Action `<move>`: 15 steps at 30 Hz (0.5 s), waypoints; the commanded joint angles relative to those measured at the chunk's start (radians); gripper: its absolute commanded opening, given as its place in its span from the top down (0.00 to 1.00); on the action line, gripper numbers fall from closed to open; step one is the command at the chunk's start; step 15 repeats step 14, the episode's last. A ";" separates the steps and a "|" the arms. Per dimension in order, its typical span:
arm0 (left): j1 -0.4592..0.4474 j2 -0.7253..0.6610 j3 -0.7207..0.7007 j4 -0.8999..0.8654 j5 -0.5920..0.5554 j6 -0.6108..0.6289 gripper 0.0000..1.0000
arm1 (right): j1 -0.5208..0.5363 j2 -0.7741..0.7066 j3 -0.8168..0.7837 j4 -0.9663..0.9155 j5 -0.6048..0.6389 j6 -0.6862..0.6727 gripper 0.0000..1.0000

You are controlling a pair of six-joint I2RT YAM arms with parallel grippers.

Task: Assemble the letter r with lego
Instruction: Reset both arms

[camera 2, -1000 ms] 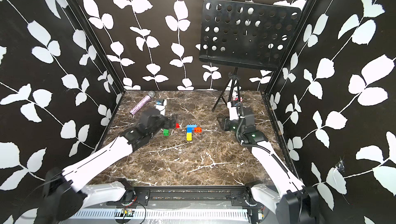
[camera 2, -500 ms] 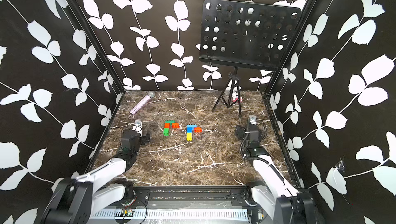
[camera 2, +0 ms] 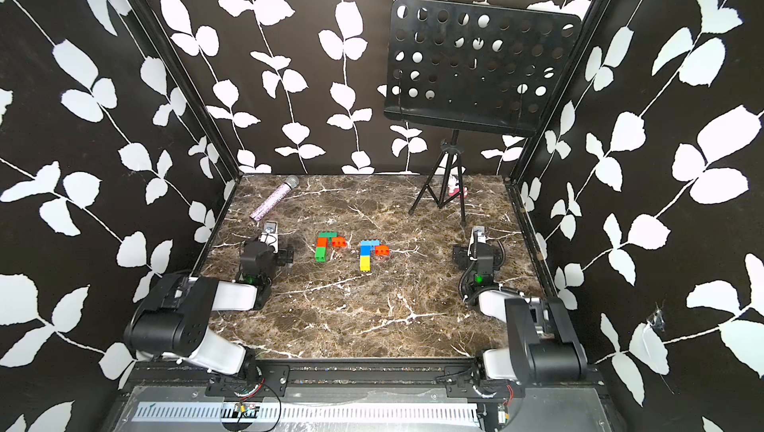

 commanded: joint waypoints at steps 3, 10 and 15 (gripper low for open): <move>0.036 -0.008 0.055 -0.039 0.063 -0.044 0.01 | -0.018 0.063 0.062 0.044 -0.095 -0.026 0.01; 0.046 -0.001 0.051 -0.018 0.073 -0.048 0.01 | -0.018 0.059 0.055 0.051 -0.083 -0.023 0.01; 0.046 -0.009 0.056 -0.042 0.071 -0.051 0.01 | -0.018 0.065 0.061 0.046 -0.085 -0.024 0.01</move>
